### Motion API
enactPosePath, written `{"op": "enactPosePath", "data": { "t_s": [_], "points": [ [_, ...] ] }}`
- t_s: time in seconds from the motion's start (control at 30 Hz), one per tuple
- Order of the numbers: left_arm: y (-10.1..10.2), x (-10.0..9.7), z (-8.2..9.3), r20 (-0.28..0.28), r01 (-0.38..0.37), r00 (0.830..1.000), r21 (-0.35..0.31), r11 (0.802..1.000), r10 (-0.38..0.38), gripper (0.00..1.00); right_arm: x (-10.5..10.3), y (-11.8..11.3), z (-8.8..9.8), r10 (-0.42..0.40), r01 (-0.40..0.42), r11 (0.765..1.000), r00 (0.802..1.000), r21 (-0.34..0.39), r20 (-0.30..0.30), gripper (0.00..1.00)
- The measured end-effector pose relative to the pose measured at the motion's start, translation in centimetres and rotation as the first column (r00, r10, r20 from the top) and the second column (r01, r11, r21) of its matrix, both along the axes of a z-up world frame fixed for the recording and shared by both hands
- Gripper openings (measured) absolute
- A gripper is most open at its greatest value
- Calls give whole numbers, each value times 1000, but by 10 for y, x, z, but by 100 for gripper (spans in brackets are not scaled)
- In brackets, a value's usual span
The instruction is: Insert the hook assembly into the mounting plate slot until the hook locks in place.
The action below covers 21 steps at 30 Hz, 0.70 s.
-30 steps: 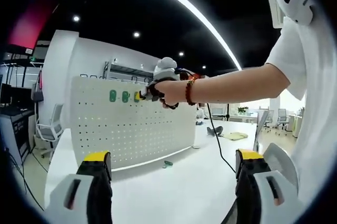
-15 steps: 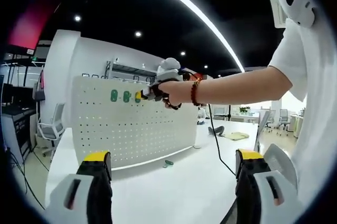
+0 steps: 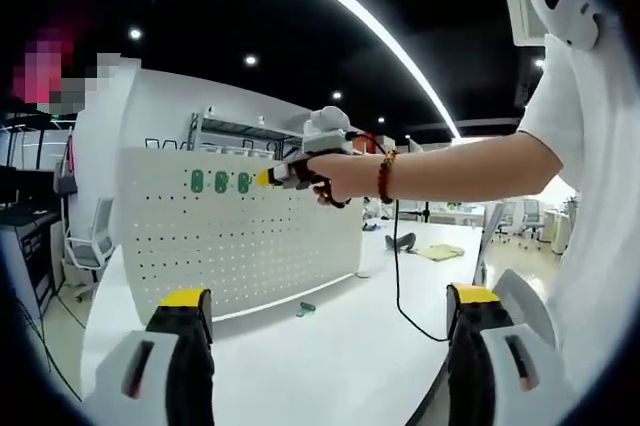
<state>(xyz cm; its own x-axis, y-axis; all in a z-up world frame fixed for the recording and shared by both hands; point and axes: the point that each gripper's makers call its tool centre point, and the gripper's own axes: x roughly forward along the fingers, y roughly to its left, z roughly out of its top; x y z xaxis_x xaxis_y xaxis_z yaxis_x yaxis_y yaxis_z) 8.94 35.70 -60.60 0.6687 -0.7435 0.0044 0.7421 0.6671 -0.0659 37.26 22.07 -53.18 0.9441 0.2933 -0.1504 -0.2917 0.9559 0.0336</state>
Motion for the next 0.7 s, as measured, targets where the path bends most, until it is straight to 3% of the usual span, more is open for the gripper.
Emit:
{"op": "enactPosePath", "data": {
  "t_s": [0.23,0.7],
  "points": [
    [-21,-5,1,-8,25,1000,3,1000,-25,99,-13,-19,-11,7,-7,1000,1000,-3,-17,15],
    [-54,-11,-1,-28,27,999,13,1000,-27,99,-33,-51,-58,33,-31,999,994,18,-108,15]
  ]
}}
